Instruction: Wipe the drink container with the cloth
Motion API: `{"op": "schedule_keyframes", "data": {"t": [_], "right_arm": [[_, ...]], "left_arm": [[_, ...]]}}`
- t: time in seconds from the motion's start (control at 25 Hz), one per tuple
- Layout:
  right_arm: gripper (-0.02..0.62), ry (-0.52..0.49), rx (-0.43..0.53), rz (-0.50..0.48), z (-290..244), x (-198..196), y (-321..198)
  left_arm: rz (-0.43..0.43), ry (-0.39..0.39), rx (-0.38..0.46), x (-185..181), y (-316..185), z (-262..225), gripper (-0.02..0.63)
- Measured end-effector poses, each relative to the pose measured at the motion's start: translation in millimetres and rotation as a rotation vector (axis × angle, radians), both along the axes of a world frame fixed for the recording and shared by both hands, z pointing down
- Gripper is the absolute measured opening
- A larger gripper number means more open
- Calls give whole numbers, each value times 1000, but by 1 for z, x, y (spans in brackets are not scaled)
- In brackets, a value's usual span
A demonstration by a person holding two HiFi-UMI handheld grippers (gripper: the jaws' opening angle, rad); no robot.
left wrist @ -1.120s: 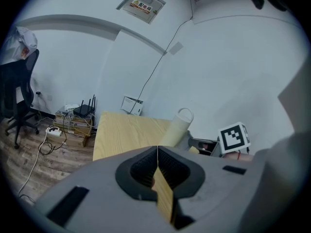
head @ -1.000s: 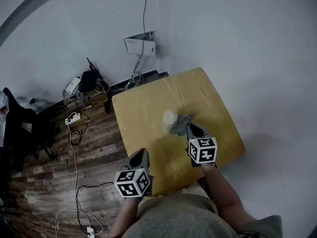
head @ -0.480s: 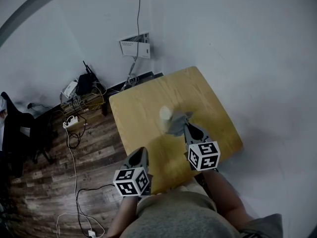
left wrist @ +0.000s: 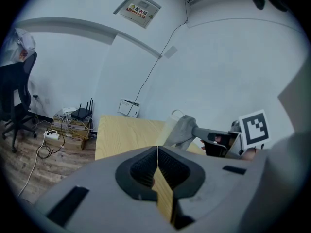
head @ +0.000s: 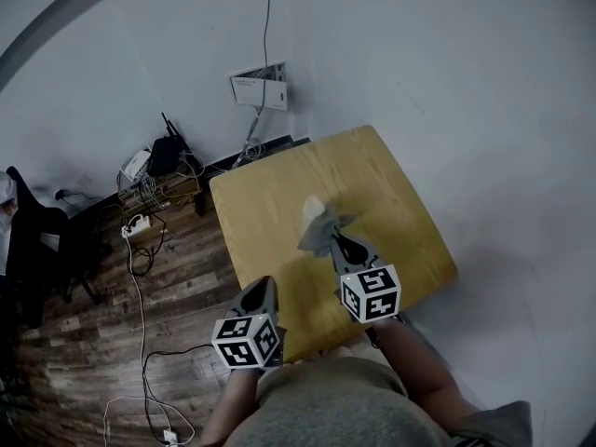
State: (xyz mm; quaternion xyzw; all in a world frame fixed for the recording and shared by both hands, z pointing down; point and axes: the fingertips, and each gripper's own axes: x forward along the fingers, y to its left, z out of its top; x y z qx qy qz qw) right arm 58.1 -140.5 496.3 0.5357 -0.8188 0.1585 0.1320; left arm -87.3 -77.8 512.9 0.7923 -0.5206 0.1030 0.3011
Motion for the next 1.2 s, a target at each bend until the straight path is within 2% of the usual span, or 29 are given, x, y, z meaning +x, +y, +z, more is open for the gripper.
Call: {"op": "schedule_keyframes", "data": {"t": [0.68, 1.2], "right_arm": [[10, 26, -103, -96, 36, -25, -19], [9, 70, -229, -146, 87, -35, -20]], "left_arm": [[-51, 1, -12, -7, -7, 4, 3], [-72, 0, -31, -9, -14, 9, 3]]}}
